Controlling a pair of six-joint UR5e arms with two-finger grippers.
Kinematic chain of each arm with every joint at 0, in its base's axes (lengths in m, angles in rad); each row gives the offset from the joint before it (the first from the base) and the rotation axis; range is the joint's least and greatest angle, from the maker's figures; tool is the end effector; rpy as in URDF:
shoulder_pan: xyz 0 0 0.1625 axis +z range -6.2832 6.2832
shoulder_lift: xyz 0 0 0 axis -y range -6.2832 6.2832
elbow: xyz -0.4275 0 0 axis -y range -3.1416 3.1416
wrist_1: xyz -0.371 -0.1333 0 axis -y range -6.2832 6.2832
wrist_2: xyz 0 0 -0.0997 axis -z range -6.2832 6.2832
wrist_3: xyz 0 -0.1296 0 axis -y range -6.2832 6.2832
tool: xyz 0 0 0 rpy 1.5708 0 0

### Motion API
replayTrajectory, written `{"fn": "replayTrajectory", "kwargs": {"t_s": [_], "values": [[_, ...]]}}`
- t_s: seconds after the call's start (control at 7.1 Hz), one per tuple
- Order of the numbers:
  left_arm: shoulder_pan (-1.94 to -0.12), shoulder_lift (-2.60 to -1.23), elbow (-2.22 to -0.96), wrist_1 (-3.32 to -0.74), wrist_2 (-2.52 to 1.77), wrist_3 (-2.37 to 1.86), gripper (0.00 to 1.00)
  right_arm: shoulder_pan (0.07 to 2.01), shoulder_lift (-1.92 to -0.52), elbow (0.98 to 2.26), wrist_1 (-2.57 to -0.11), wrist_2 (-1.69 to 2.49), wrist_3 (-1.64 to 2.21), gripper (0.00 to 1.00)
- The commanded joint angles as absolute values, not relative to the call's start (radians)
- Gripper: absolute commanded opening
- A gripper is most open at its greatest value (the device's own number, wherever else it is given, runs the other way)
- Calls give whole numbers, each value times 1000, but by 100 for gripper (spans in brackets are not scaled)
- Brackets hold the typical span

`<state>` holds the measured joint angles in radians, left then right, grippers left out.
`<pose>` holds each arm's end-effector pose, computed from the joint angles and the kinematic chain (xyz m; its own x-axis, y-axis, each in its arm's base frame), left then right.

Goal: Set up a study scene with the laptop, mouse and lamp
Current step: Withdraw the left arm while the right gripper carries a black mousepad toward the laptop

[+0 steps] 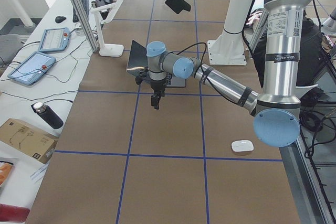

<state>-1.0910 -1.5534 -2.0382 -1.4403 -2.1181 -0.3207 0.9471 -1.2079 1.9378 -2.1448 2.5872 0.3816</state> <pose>0.1521 -0.4350 0.5023 0.7854 0.2462 -0.5679 -0.2009 0.9692 0.1424 -0.2951 -0.4497 0.3667 0.5399 -0.0862 0.8373 0.4050 0.8986 -0.1687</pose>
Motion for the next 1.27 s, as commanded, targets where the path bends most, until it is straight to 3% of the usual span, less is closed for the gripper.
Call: {"fn": "replayTrajectory", "kwargs": {"t_s": [0.0, 1.13], "values": [[-1092, -1552, -2037, -1440, -2117, -321, 100, 875, -1184, 1838, -1897, 2576, 585, 0], [-1106, -1554, -2006, -1440, -2115, -331, 100, 744, -928, 1367, -1367, 2481, 922, 0]]}}
